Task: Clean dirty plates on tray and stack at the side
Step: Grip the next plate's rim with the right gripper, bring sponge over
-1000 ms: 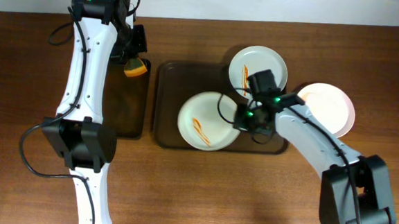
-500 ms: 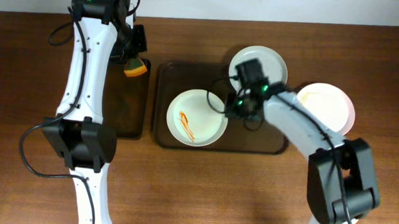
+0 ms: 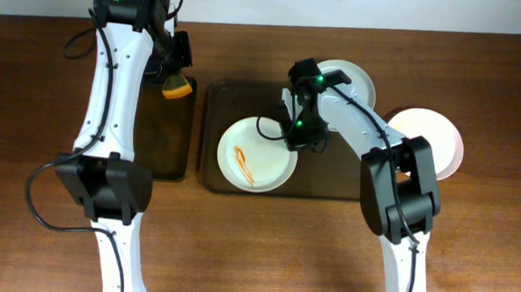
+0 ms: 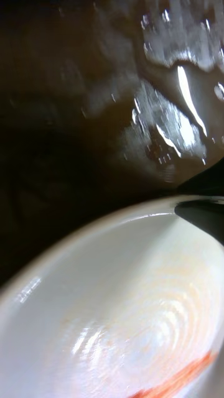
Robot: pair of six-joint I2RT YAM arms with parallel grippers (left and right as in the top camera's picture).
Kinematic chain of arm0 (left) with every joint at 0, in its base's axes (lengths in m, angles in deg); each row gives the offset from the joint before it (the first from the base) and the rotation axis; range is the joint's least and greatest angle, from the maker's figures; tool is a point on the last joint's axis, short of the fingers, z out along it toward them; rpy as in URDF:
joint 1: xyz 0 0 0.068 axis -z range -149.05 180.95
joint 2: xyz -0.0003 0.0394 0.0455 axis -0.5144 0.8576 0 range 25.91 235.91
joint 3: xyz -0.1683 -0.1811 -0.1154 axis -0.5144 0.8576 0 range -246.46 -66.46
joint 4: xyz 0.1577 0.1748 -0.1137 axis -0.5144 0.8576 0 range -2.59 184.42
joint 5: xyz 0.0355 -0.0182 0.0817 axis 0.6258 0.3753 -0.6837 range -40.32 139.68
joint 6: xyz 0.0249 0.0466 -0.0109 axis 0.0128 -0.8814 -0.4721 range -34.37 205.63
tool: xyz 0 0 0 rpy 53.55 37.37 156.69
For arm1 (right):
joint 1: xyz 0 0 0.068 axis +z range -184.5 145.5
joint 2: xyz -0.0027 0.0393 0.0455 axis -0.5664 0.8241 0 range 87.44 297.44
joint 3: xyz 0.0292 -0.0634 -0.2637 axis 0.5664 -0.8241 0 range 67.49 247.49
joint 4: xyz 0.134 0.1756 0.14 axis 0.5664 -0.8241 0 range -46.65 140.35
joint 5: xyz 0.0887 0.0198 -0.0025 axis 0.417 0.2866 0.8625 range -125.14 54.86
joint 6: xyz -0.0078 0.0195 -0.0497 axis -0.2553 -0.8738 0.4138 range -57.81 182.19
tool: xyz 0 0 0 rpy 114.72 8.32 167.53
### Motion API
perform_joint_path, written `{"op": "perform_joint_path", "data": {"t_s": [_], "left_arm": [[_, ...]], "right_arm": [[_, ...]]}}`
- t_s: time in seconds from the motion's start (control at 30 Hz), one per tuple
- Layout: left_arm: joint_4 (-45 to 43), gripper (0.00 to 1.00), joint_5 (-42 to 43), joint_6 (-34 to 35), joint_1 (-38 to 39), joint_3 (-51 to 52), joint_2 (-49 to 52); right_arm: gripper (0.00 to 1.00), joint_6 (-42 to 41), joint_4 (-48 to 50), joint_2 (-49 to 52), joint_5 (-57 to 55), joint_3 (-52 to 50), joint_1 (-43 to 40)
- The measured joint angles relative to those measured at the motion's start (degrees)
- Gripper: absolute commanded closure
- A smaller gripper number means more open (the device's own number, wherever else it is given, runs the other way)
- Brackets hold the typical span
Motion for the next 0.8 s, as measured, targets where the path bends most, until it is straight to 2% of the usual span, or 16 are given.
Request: {"op": "perform_joint_path", "data": {"t_s": [0.07, 0.27, 0.37, 0.47, 0.5, 0.53, 0.6, 0.67, 0.7, 0.73, 0.8], "left_arm": [[0.0, 1.0, 0.0, 0.0, 0.0, 0.0, 0.0], [0.0, 1.0, 0.0, 0.0, 0.0, 0.0, 0.0], [0.0, 1.0, 0.0, 0.0, 0.0, 0.0, 0.0], [-0.02, 1.0, 0.0, 0.0, 0.0, 0.0, 0.0], [-0.15, 1.0, 0.0, 0.0, 0.0, 0.0, 0.0], [-0.28, 1.0, 0.0, 0.0, 0.0, 0.0, 0.0], [-0.37, 1.0, 0.0, 0.0, 0.0, 0.0, 0.0], [-1.11, 1.0, 0.0, 0.0, 0.22, 1.11, 0.0], [-1.44, 1.0, 0.0, 0.0, 0.48, 2.36, 0.0], [-1.88, 1.0, 0.0, 0.0, 0.96, 3.89, 0.0], [-3.54, 1.0, 0.04, -0.85, 2.95, 7.65, 0.0]], "right_arm": [[0.96, -6.14, -1.95, 0.0, -0.04, 0.2, 0.7], [0.96, -31.5, -4.35, 0.0, -1.92, 0.2, 0.76], [0.94, -37.57, -4.48, 0.0, -1.92, 0.2, 0.76], [0.71, -36.11, -3.93, -0.02, -2.58, 0.2, 0.79], [0.54, -33.22, -3.13, 0.0, -3.3, 0.17, 0.79], [0.52, -31.36, -2.51, 0.0, -3.63, 0.17, 0.79], [0.53, -26.91, -0.11, 0.0, -3.87, 0.13, 0.79], [0.72, -22.49, 1.7, 0.0, -4.11, 0.13, 0.79], [0.88, -21.18, 1.97, 0.0, -4.13, 0.13, 0.79], [0.96, -19.63, 2.14, 0.0, -4.28, 0.13, 0.79], [0.96, -18.25, 2.47, -0.02, -4.28, 0.13, 0.79]]}}
